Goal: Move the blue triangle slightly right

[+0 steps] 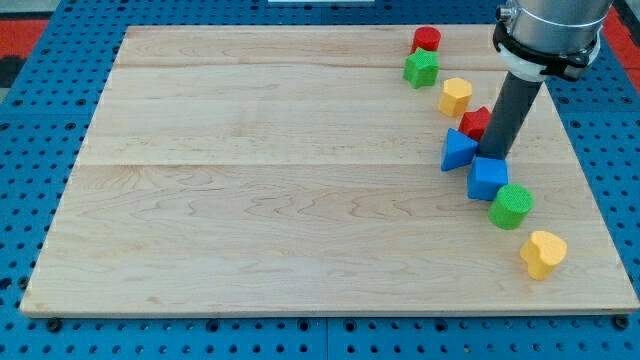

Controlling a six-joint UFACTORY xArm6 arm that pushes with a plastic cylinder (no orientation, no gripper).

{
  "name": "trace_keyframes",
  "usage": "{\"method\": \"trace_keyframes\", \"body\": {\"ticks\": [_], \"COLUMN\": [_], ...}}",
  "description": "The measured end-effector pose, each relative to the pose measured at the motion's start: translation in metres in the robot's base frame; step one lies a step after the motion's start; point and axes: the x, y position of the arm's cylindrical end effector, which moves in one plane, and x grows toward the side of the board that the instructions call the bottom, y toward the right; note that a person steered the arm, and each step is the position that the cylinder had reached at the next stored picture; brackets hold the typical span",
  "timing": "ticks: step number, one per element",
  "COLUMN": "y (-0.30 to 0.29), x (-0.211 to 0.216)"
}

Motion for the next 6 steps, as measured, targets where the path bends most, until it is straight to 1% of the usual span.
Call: {"method": "trace_keyframes", "body": {"ticks": [1,2,3,4,5,6], "y": [0.000,0.022,0.089,0.139,0.143,0.125], "x": [0.000,0.000,0.023,0.096,0.171,0.177]}}
